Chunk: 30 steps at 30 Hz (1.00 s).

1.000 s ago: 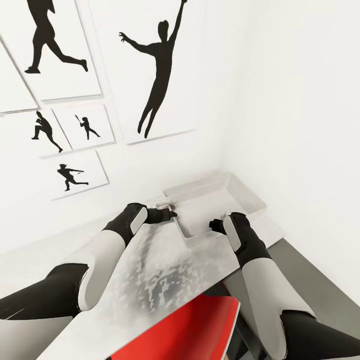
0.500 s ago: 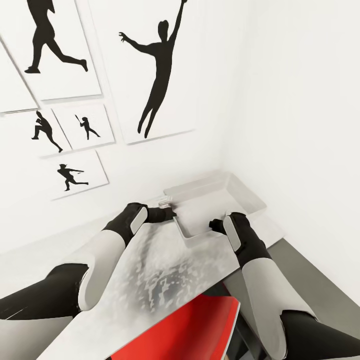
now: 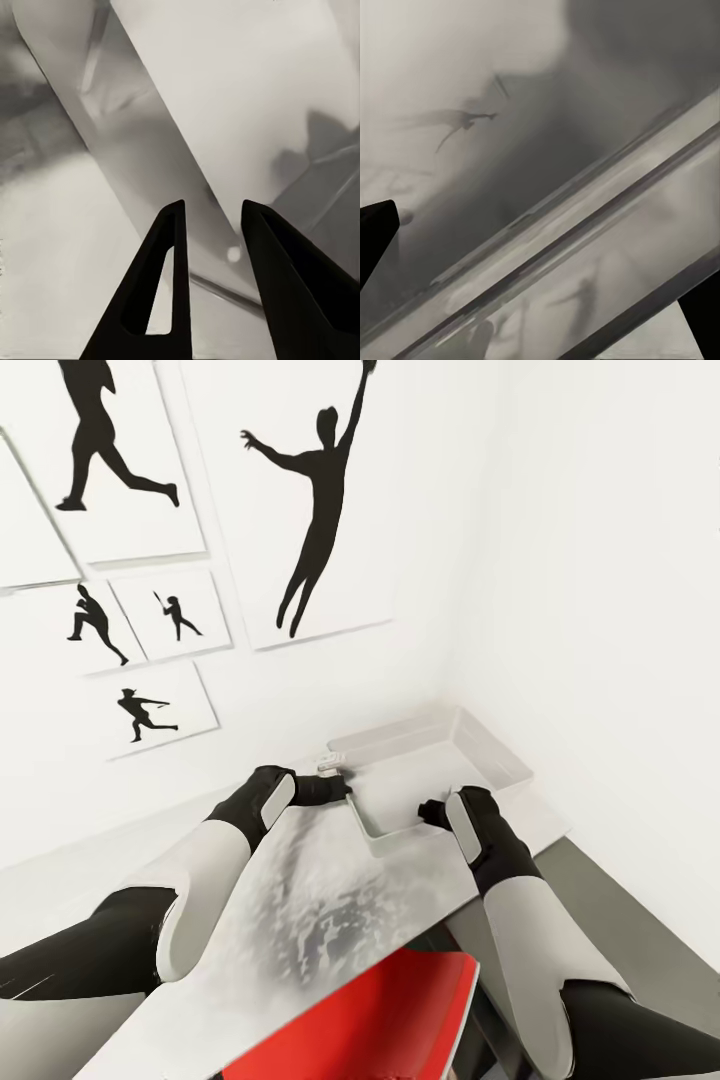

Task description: Put all the toys in the child's room - the three board games (two on the bed and one on the table), the two jigsaw puzzles on the table, and the tennis ball on the table - inside the toy box on the table in the child's room.

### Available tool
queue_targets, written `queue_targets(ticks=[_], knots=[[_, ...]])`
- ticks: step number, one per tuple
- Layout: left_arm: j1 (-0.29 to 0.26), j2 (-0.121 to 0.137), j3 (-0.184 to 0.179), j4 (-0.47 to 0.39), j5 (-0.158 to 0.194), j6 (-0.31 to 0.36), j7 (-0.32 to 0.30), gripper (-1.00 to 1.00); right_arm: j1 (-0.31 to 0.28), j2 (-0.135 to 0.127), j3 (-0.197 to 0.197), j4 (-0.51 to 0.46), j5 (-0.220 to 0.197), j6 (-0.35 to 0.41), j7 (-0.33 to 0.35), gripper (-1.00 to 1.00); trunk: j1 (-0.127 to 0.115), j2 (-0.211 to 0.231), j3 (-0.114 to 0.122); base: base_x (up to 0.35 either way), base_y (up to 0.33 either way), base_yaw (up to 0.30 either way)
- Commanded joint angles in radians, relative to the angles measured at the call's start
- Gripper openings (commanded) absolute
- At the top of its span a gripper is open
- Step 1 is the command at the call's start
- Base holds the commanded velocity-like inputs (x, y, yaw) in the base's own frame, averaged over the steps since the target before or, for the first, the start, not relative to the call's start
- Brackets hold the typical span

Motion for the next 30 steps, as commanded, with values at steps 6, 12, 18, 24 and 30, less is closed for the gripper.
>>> queue_targets(ticks=[6,12,18,24,30], knots=[[-0.001,0.0,0.007,-0.003,0.011,0.008,0.0,-1.0,0.0,0.001,0.0,0.016,-0.012,0.007,-0.011,-1.0,0.0,-0.002,0.004,-0.108,0.0,0.0],[-0.001,0.0,0.007,-0.003,0.011,0.008,0.0,-1.0,0.0,0.001,0.0,0.016,-0.012,0.008,-0.011,-1.0,0.0,-0.002,0.005,-0.032,0.0,0.0],[-0.001,0.0,0.007,-0.003,0.011,0.008,0.0,-1.0,0.0,0.001,0.0,0.016,-0.012,0.007,-0.011,-1.0,0.0,-0.002,0.008,-0.168,0.0,0.0],[-0.001,0.0,0.007,-0.003,0.011,0.008,0.0,-1.0,0.0,0.001,0.0,0.016,-0.012,0.006,-0.011,-1.0,0.0,-0.002,0.012,-0.07,0.0,0.0],[-0.001,0.0,0.007,-0.003,0.011,0.008,0.0,-1.0,0.0,0.001,0.0,0.016,-0.012,0.006,-0.011,-1.0,0.0,-0.002,0.014,-0.142,0.004,0.0]])
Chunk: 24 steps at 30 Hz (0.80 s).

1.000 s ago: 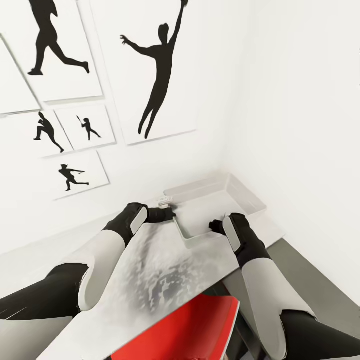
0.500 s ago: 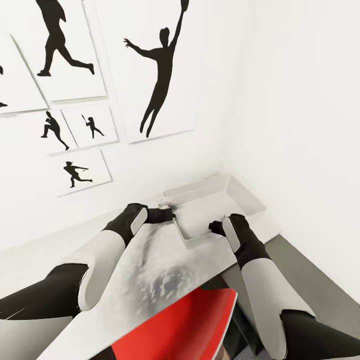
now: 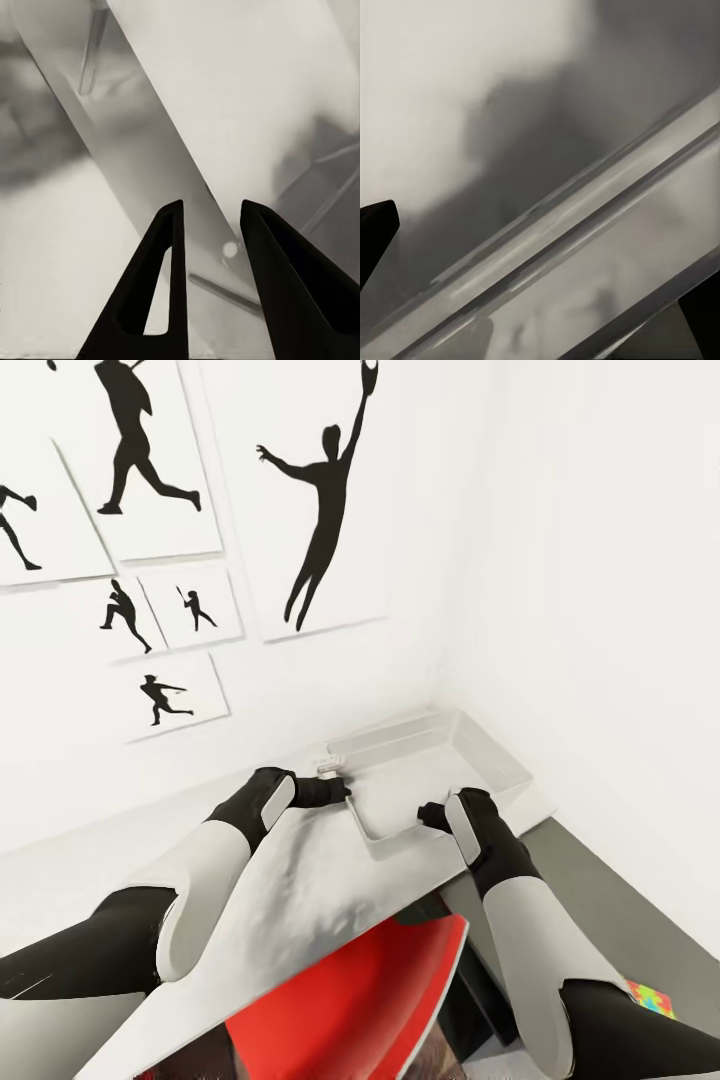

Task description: Put all the toys in the child's room - the three board games (two on the bed and one on the table), the two jigsaw puzzles on the table, and the tennis ball on the table - inside the toy box on the table in the child's room.

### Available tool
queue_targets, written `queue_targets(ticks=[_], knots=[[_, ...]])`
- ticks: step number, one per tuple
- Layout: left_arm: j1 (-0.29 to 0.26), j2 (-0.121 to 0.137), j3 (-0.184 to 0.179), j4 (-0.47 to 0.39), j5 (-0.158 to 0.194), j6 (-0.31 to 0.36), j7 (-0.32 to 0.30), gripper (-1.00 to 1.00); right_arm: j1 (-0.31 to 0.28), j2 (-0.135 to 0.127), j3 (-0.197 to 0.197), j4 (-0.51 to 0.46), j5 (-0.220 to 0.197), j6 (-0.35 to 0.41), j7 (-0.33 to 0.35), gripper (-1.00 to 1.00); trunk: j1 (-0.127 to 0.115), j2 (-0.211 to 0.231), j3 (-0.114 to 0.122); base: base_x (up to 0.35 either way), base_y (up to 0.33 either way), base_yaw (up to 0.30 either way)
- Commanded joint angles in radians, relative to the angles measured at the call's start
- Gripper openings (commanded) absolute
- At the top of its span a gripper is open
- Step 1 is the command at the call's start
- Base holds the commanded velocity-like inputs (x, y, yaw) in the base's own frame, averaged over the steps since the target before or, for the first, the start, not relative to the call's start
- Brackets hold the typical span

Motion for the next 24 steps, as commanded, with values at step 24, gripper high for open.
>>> queue_targets(ticks=[24], knots=[[-0.001,-0.001,-0.001,-0.015,0.023,0.009,0.003,-1.0,0.0,0.001,0.0,0.001,-0.009,0.007,-0.01,-1.0,0.0,-0.002,0.035,-0.018,0.002,0.0]])
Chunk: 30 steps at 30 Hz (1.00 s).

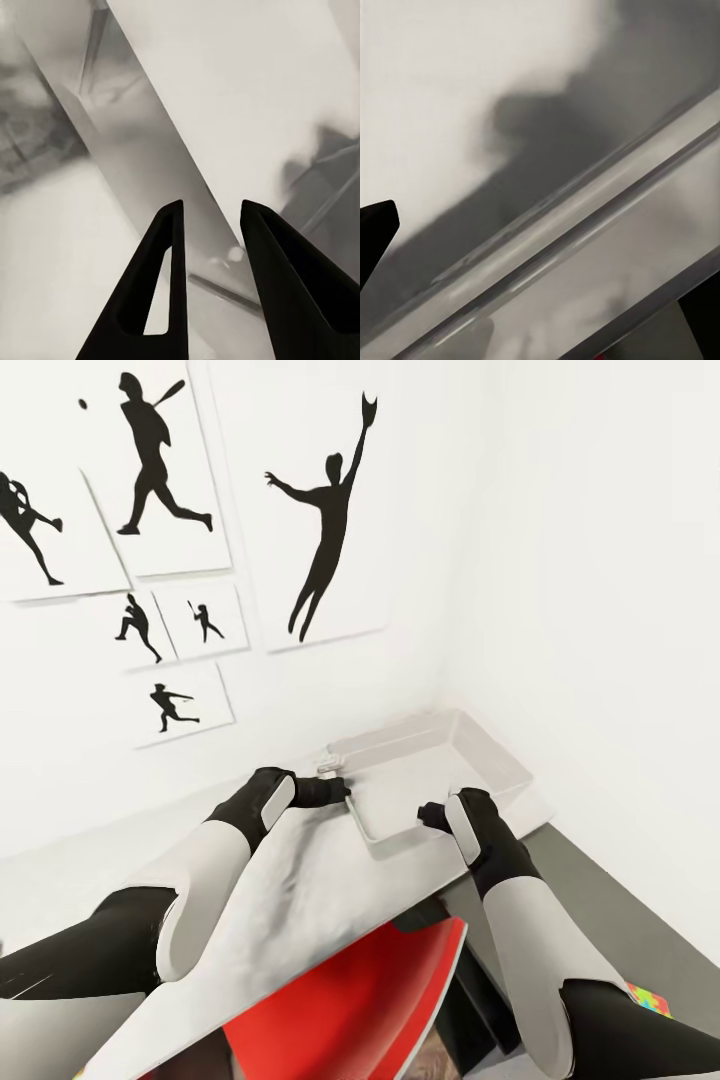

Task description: Put all the toys in the child's room - the three board games (two on the bed and one on the table), the two jigsaw puzzles on the table, and the tennis ball on the table - inside the toy box on the table in the child's room.

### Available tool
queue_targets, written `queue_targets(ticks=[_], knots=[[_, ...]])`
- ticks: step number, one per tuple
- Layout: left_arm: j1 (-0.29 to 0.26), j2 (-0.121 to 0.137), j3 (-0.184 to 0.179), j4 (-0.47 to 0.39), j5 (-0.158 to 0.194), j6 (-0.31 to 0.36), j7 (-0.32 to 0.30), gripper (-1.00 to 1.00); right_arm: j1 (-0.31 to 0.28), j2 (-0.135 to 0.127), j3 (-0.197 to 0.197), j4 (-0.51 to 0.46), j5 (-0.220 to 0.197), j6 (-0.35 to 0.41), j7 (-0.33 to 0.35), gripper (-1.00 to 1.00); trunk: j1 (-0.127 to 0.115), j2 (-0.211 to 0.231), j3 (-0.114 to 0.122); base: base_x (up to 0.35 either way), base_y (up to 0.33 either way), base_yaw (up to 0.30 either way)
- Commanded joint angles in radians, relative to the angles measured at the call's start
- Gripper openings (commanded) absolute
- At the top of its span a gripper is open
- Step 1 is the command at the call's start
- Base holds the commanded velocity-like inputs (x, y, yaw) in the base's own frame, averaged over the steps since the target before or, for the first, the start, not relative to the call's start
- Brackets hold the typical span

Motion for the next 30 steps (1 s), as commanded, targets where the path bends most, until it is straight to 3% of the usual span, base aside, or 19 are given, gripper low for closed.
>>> queue_targets(ticks=[1,16,25,30], knots=[[-0.001,-0.001,-0.001,-0.014,0.023,0.009,0.003,-1.0,0.0,0.001,0.0,0.001,-0.01,0.008,-0.01,-1.0,0.0,-0.002,-0.001,-0.078,0.019,0.0],[-0.001,-0.001,-0.001,-0.014,0.023,0.009,0.003,-1.0,0.0,0.001,0.003,0.001,-0.011,0.008,-0.01,-1.0,0.0,-0.002,0.001,-0.211,0.153,0.006],[-0.001,-0.001,-0.001,-0.014,0.023,0.009,0.003,-1.0,0.0,0.001,0.005,0.001,-0.011,0.008,-0.01,-1.0,0.0,-0.002,0.001,-0.04,0.026,0.232],[-0.001,-0.001,-0.001,-0.014,0.023,0.009,0.003,-1.0,0.0,0.001,0.006,0.001,-0.011,0.008,-0.01,-1.0,0.0,-0.002,0.001,-0.172,0.075,0.056]])
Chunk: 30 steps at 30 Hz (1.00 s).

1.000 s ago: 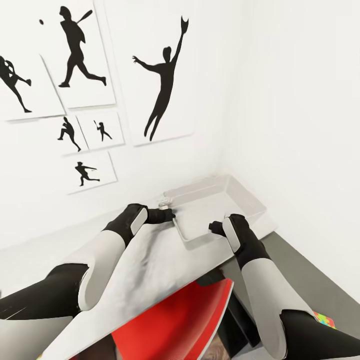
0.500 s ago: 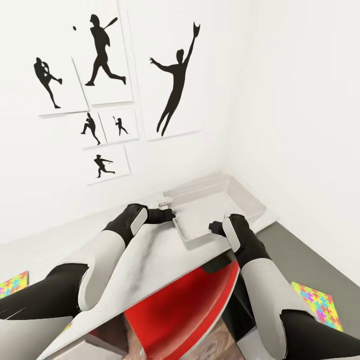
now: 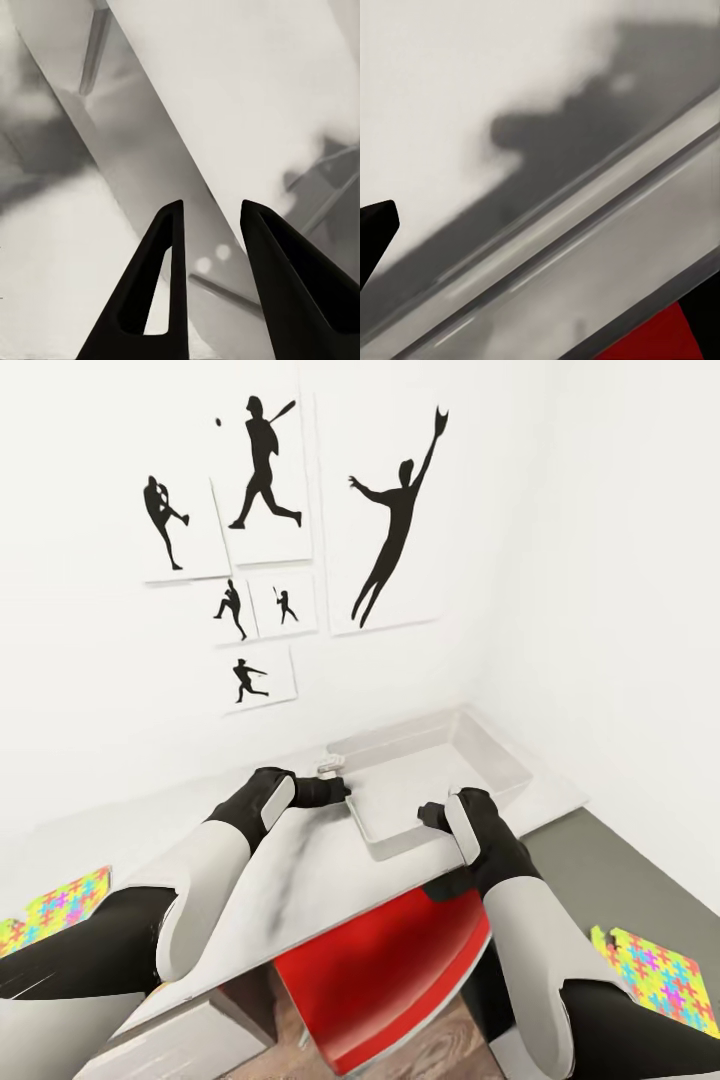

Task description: Put all the toys in the child's room - the three board games (two on the bed and one on the table), the two jigsaw puzzles on the table, and the tennis ball on the table - inside the toy box on the table in the child's room.

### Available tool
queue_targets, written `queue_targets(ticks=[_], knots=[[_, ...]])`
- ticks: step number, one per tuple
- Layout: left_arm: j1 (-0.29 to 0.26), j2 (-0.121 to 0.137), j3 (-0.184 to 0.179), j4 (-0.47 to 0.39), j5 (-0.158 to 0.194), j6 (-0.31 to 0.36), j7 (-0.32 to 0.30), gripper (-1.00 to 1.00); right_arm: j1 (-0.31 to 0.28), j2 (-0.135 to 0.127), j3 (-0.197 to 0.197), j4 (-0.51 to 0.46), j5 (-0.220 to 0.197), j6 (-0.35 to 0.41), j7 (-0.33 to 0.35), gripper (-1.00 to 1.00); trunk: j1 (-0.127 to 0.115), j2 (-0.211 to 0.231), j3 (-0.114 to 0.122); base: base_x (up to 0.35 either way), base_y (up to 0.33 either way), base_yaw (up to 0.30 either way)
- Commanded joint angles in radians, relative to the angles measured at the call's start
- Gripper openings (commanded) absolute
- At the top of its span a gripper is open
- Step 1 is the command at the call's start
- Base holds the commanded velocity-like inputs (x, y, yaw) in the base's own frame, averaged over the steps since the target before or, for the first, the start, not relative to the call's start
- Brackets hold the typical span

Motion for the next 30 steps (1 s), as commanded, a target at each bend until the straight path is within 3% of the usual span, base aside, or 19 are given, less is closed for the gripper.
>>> queue_targets(ticks=[1,12,30], knots=[[-0.001,-0.001,-0.003,-0.016,0.023,0.01,0.003,-1.0,0.0,0.001,0.003,0.001,-0.012,0.007,-0.01,-1.0,0.0,-0.002,-0.002,-0.1,0.03,0.015],[-0.001,-0.001,-0.003,-0.016,0.023,0.01,0.002,-1.0,0.0,0.001,0.003,0.001,-0.012,0.006,-0.01,-1.0,0.0,-0.002,0.005,-0.129,0.087,0.003],[-0.001,-0.001,-0.003,-0.016,0.023,0.01,0.002,-1.0,0.0,0.001,0.003,0.001,-0.012,0.006,-0.009,-1.0,0.0,-0.002,0.006,-0.179,0.24,0.0]])
